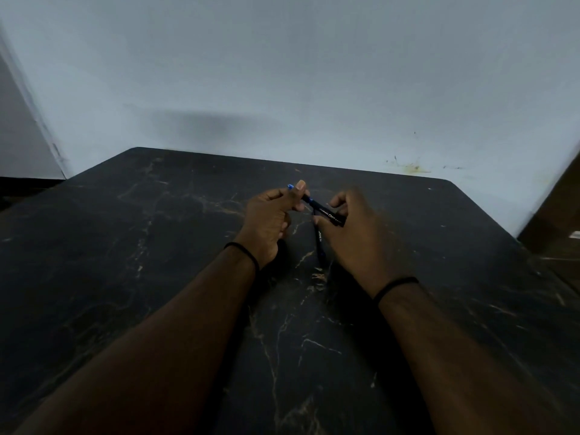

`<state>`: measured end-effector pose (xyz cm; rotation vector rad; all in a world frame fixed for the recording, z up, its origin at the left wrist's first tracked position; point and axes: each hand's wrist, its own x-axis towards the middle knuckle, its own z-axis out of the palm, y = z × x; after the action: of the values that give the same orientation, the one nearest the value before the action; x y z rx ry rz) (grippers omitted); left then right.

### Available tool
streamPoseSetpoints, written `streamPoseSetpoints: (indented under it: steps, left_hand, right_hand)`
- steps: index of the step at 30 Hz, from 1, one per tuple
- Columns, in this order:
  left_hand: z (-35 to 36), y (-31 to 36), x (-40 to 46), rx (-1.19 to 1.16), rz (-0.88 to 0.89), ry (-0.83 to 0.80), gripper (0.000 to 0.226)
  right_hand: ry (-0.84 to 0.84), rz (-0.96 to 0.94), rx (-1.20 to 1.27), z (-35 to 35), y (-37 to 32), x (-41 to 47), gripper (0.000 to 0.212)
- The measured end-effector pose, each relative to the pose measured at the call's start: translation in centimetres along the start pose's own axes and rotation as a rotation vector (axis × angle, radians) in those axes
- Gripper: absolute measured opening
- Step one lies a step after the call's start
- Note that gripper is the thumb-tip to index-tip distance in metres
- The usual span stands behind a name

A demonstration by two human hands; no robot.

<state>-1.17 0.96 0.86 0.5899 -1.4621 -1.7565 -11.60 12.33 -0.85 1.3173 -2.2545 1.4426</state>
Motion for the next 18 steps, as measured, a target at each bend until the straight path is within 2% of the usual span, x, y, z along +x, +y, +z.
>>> streamPoseSetpoints:
  steps: [5, 8, 9, 12, 15, 18]
  left_hand:
    - [0.04, 0.11, -0.19, 0.014, 0.002, -0.003, 0.030]
    - [0.08, 0.34, -0.43, 0.016, 0.002, -0.001, 0.028]
    - [0.13, 0.42, -0.52, 0.022, 0.003, -0.005, 0.027]
    - [0.24, 0.58, -0.70, 0.029, 0.004, -0.016, 0.027]
    - [0.27, 0.52, -0.66, 0.028, 0.000, -0.017, 0.028]
    - [0.20, 0.36, -0.54, 0.028, 0.006, -0.019, 0.029]
  right_hand:
    - [-0.011, -0.011, -0.083, -0.07, 0.25, 0.15, 0.019]
    - [-0.024, -0.056, -0.115, -0.02, -0.07, 0.05, 0.039]
    - [-0.021, -0.060, -0.112, -0.02, -0.22, 0.01, 0.039]
    - [0.011, -0.018, -0.029, -0.07, -0.11, 0.03, 0.016]
    - [0.038, -0.023, -0.027, -0.01, 0.37, 0.06, 0.027]
    - [0.039, -0.034, -0.043, 0.13, 0.55, 0.11, 0.022]
